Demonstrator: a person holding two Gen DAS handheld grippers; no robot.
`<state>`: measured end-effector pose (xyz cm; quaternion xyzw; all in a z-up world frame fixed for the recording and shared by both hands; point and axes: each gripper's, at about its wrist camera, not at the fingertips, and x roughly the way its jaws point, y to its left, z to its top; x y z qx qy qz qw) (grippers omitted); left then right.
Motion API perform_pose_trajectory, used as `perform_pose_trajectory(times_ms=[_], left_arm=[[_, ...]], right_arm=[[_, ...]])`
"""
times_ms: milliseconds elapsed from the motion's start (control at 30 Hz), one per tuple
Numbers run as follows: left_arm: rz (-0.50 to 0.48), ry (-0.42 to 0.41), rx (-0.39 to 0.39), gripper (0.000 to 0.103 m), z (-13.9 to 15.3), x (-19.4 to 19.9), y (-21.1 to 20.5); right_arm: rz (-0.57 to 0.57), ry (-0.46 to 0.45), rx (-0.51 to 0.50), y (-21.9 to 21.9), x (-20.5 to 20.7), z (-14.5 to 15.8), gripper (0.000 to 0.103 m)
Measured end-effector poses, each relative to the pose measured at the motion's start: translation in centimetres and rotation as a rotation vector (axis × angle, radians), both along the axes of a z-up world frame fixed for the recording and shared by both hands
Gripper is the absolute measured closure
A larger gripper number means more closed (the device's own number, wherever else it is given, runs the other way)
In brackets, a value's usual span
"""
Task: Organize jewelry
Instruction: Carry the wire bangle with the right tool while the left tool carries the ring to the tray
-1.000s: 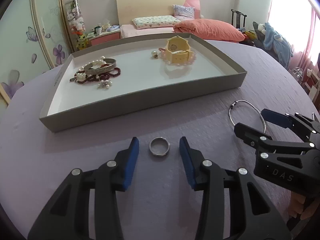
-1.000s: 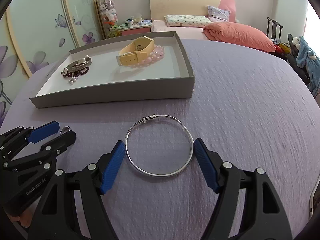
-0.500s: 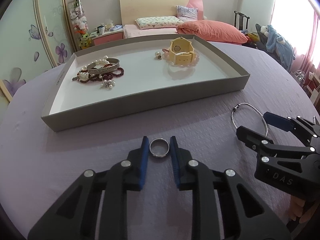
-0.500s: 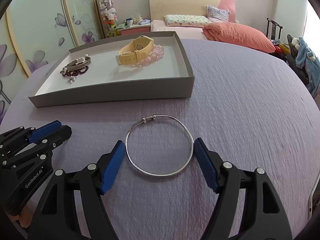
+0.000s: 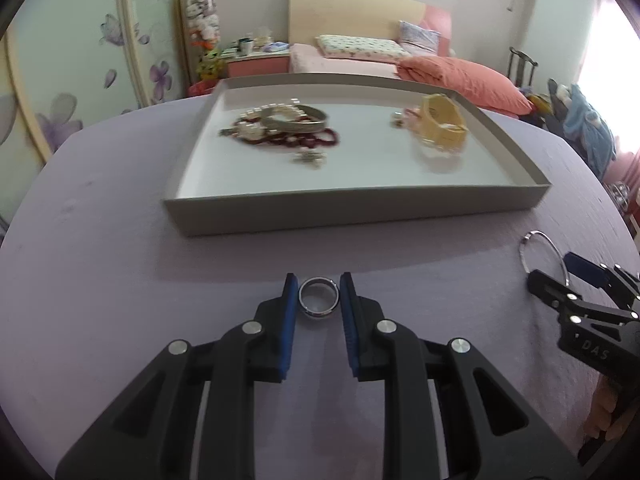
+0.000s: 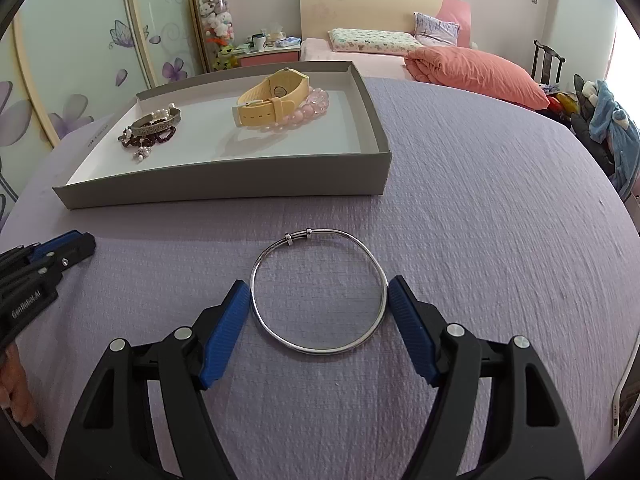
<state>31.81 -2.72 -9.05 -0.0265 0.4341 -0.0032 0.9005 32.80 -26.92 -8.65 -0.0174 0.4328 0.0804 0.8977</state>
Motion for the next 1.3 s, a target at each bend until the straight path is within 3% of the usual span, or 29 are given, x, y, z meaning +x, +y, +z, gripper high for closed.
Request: perform_pose_trajectory(times_ms=[500, 1300], left_arm=[[0.06, -0.035, -0.062, 0.081, 0.9, -2.8, 3.4], [-0.011, -0.058, -0.082, 0.081, 1.3, -4.5, 1.4]], right_arm=[[-0.007, -0.028, 0.009, 0.1, -0.3, 0.5, 0.033], [0.032, -0.109, 0.056, 1.2, -2.1, 2.4, 0.032]])
